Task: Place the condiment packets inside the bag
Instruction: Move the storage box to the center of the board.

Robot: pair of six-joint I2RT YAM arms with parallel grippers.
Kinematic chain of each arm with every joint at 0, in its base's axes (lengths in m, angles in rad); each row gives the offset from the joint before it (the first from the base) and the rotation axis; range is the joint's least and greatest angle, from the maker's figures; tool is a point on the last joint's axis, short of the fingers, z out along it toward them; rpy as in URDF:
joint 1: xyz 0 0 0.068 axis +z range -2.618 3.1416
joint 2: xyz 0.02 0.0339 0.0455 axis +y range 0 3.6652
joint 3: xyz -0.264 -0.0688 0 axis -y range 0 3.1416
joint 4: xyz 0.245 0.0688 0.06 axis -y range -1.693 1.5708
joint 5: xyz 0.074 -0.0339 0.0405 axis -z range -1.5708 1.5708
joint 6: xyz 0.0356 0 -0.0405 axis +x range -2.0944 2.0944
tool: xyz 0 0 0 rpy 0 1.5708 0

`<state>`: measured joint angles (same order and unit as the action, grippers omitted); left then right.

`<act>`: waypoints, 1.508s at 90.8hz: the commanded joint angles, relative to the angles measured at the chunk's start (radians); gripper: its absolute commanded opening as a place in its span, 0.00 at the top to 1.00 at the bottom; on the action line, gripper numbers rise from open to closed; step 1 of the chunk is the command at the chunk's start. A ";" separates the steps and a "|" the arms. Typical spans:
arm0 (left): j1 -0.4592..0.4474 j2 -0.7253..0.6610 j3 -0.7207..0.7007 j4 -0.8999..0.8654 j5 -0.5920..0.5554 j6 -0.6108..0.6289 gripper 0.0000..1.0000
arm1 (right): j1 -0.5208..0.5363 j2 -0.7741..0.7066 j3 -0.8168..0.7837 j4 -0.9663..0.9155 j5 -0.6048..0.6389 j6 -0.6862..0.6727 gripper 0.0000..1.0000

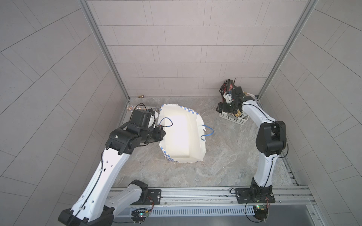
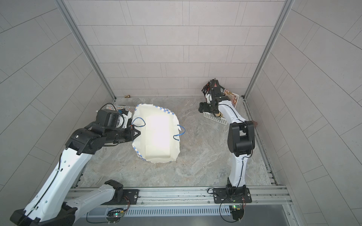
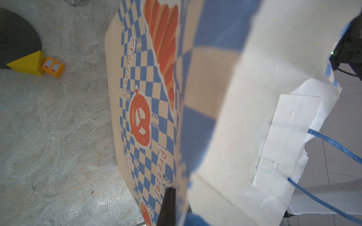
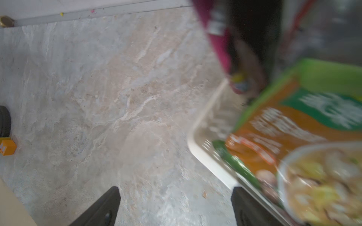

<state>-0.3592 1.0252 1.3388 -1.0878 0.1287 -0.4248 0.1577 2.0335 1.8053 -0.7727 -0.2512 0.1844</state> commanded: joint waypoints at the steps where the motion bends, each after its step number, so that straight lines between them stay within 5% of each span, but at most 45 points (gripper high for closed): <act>1: 0.008 -0.012 -0.013 -0.009 0.027 0.023 1.00 | 0.038 0.089 0.101 -0.076 0.071 -0.050 0.09; 40: 0.011 -0.030 -0.040 0.001 0.036 0.034 1.00 | 0.058 0.143 0.090 -0.076 0.228 -0.086 0.16; 74: 0.013 -0.030 -0.047 0.002 0.035 0.035 1.00 | 0.078 -0.011 0.027 0.032 0.366 -0.071 0.16; 97: 0.013 -0.028 -0.046 0.005 0.043 0.031 1.00 | 0.068 0.138 0.123 0.012 0.393 -0.075 0.19; 123: 0.014 -0.025 -0.038 -0.004 0.051 0.032 1.00 | 0.070 0.197 0.118 0.015 0.336 -0.068 0.41; 137: 0.020 -0.015 -0.024 -0.025 0.067 0.035 1.00 | 0.080 0.125 0.042 -0.010 0.358 -0.065 0.87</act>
<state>-0.3481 1.0061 1.3006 -1.0893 0.1669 -0.4107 0.2211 2.2204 1.9091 -0.7273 0.1112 0.0986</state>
